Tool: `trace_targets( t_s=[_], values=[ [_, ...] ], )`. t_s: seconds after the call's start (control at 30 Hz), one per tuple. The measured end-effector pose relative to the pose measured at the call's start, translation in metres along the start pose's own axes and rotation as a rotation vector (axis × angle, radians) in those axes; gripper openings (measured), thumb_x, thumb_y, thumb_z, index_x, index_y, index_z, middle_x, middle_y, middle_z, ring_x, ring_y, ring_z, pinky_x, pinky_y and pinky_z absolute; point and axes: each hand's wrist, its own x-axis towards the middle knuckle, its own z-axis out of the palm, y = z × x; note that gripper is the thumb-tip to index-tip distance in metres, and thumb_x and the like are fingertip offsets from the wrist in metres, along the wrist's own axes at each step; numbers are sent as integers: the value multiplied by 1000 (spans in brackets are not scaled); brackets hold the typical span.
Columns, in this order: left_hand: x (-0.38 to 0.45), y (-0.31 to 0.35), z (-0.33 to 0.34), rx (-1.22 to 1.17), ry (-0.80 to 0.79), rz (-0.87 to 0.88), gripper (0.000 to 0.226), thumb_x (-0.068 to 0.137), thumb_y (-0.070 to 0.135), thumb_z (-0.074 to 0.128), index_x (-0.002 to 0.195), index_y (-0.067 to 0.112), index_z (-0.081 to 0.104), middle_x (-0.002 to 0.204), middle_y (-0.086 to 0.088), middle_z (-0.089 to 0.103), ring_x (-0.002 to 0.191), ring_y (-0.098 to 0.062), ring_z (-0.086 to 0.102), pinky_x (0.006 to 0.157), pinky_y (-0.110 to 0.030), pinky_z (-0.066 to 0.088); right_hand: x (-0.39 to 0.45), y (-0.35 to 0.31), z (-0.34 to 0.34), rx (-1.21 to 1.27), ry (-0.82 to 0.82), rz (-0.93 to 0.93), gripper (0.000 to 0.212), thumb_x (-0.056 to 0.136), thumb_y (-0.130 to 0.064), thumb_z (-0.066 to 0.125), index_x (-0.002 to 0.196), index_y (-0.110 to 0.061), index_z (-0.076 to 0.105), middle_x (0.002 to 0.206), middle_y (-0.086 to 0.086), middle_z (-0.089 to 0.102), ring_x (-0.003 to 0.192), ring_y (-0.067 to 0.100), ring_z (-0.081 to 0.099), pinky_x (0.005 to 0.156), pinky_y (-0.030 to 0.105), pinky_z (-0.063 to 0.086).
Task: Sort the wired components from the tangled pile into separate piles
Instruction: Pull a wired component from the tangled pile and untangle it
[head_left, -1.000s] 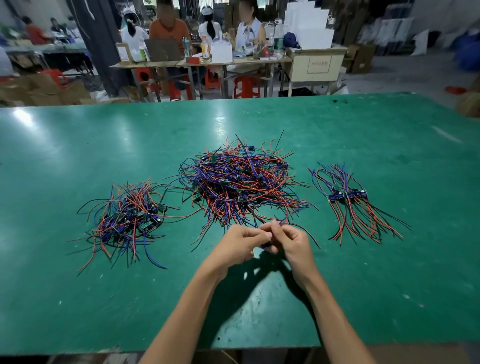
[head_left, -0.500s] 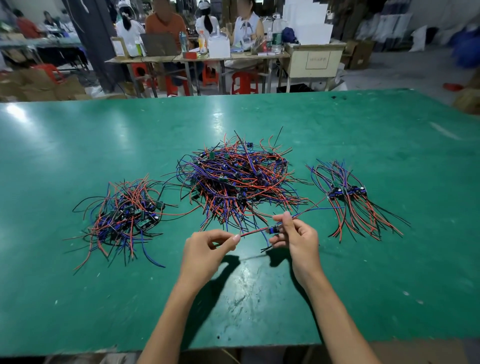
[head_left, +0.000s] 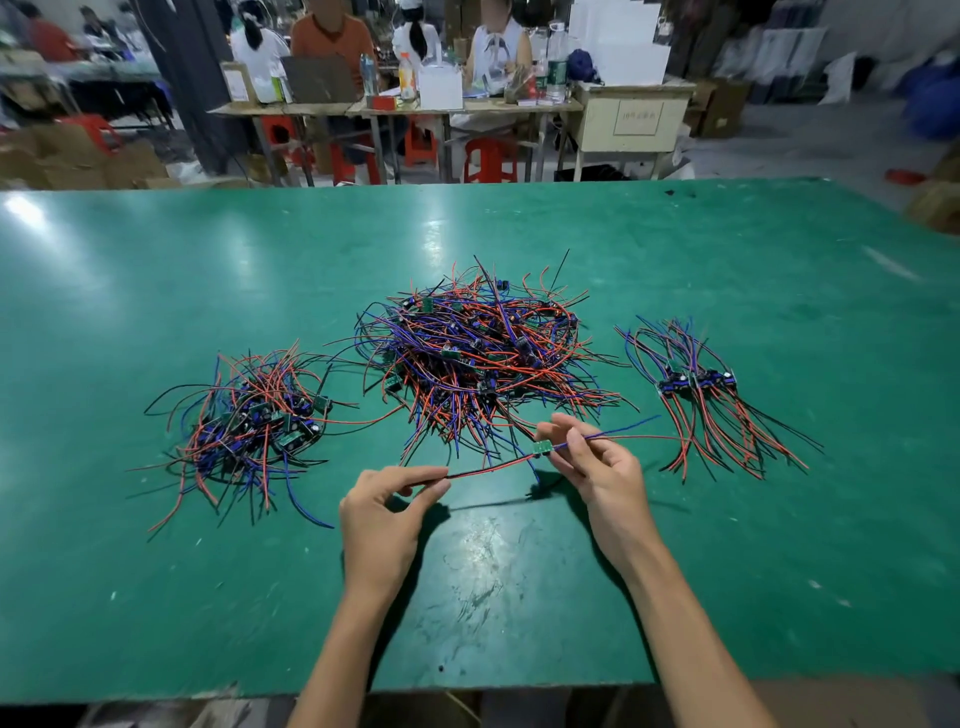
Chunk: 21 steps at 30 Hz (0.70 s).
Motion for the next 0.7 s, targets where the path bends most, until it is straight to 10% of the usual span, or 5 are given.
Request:
trace_targets(
  t_s=[0.23,0.7],
  values=[
    [-1,-2,-1,-33,10,-44,24,73,24,88,84,44,79,82,21,73,77,-8,62,66,-11,43,4,4,-7,88,-62,20,32,94,-22,57,120,-7,68,123,12,72,118,19,67,92,22,55],
    [6,-3,1,-230,33,-158,7,82,39,81,83,32,79,75,1,74,65,-11,62,59,-24,53,44,-52,1,-269,240,-63,19,103,-26,60,104,-10,70,77,5,66,58,15,70,46,24,54]
  ],
)
